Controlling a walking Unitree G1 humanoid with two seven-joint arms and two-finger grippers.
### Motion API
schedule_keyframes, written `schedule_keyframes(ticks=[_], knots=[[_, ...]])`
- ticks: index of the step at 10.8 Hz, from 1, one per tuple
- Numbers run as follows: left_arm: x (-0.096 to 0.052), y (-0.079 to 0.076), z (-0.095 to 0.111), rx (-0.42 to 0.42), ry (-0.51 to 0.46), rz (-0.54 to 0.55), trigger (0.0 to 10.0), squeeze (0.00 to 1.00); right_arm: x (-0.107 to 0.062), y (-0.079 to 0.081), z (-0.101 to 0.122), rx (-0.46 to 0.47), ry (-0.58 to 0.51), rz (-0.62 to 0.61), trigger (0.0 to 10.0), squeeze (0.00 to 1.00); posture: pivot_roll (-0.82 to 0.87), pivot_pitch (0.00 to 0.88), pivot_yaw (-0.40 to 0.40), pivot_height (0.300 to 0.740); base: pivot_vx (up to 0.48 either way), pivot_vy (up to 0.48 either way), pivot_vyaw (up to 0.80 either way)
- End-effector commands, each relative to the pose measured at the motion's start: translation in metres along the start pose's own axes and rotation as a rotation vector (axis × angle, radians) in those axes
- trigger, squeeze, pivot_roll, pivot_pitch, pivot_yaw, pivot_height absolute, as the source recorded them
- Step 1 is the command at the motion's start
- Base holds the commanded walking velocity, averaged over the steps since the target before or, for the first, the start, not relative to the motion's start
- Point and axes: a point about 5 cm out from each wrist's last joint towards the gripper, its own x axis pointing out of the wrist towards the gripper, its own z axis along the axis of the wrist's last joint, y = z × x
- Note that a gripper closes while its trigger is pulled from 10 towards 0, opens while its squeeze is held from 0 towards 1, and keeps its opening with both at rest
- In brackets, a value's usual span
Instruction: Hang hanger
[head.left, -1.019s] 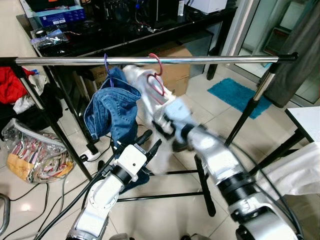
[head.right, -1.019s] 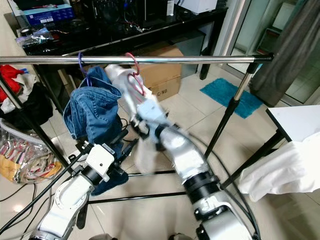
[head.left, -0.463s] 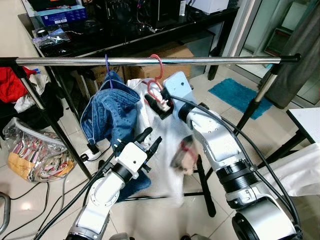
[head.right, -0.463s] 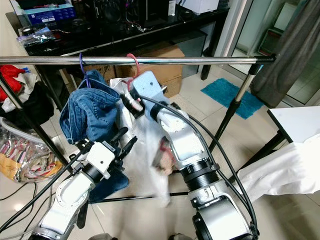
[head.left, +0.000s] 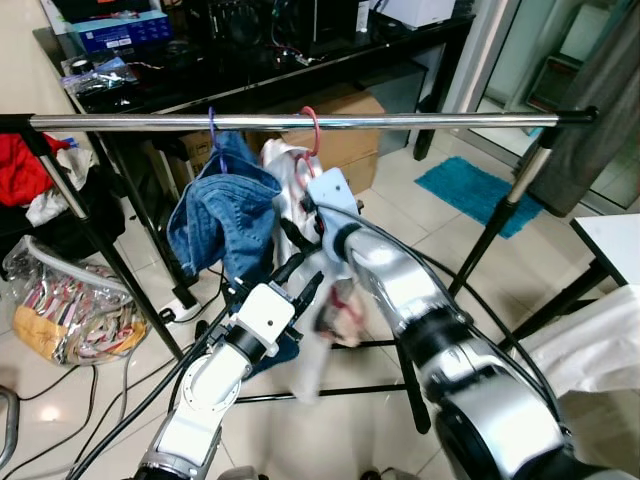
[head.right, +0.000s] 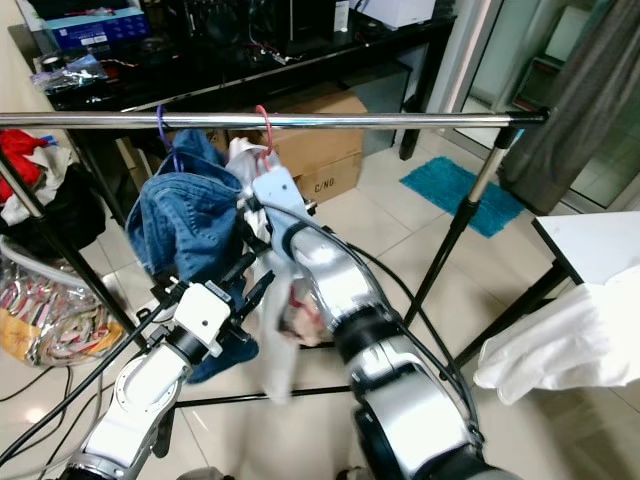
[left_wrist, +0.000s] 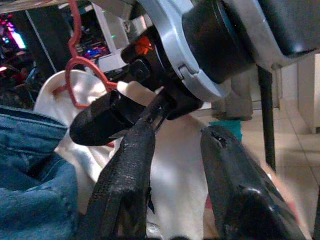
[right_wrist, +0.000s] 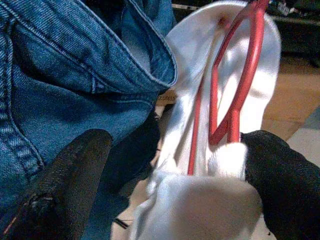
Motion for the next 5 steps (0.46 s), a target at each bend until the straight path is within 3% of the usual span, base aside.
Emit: schedule_keyframes(ticks=[1, 2, 5], knots=[[0.002, 0.001, 0.001, 0.012, -0.008, -0.003, 10.0, 0.0, 0.002, -0.002, 0.004, 0.023, -0.009, -0.016, 9.2, 0.0, 0.12, 0.0, -0.037, 0.74, 0.0, 0.0, 0.0], [0.002, 0.001, 0.001, 0.011, -0.008, 0.001, 10.0, 0.0, 0.005, 0.0, 0.01, 0.04, -0.023, -0.016, 10.0, 0.0, 0.12, 0.0, -0.037, 0.74, 0.0, 0.0, 0.0], [0.001, 0.001, 0.0, 0.012, -0.005, 0.004, 10.0, 0.0, 0.012, 0.007, 0.014, 0.038, 0.0, -0.018, 10.0, 0.0, 0.13, 0.0, -0.035, 0.74, 0.0, 0.0, 0.0]])
